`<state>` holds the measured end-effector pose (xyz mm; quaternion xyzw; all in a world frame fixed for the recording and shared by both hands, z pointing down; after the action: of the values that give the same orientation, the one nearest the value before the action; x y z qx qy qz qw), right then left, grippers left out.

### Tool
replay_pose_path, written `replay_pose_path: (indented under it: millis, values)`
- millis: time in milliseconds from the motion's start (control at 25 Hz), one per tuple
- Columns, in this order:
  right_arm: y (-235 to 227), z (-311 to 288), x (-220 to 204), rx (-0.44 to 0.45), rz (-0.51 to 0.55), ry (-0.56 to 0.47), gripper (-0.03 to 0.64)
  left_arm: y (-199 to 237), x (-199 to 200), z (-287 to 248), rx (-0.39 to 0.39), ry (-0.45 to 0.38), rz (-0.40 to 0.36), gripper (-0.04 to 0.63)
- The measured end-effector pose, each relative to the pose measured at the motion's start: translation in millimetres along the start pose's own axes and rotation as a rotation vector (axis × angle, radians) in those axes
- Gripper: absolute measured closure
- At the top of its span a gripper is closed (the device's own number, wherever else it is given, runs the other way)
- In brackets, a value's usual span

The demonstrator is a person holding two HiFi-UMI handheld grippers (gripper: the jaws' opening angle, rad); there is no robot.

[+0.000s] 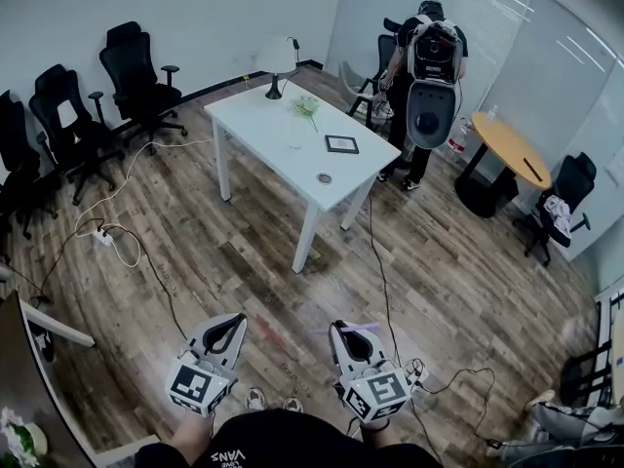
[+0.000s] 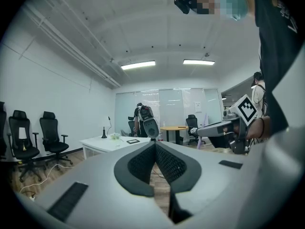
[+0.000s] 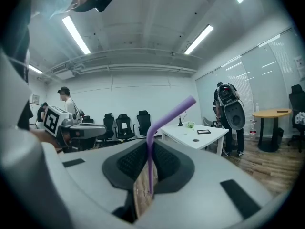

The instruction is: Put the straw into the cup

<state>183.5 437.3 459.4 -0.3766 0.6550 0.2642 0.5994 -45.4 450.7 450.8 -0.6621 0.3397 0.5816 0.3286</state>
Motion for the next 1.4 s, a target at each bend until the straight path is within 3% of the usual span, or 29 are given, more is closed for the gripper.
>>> replay_pose_path:
  millis: [920, 1400]
  values:
    - [39, -40, -2, -0.051, -0.004, -0.005, 0.572, 60, -14, 11, -0.053, -0.006, 0.009, 0.584]
    - [18, -69, 3, -0.044, 0.004, -0.001, 0.574, 78, -17, -16, -0.054, 0.014, 0.017, 0.584]
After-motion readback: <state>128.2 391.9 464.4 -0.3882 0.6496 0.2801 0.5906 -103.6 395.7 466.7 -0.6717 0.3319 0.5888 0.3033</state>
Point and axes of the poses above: the fingertips, and each gripper's own axes: z backward along the fingers, y to its left, x out of its top, the point moved 5 cm from there along z, backward along the fingers, and after that the axes turned 1 degree about -z, right-handed, at the moved point
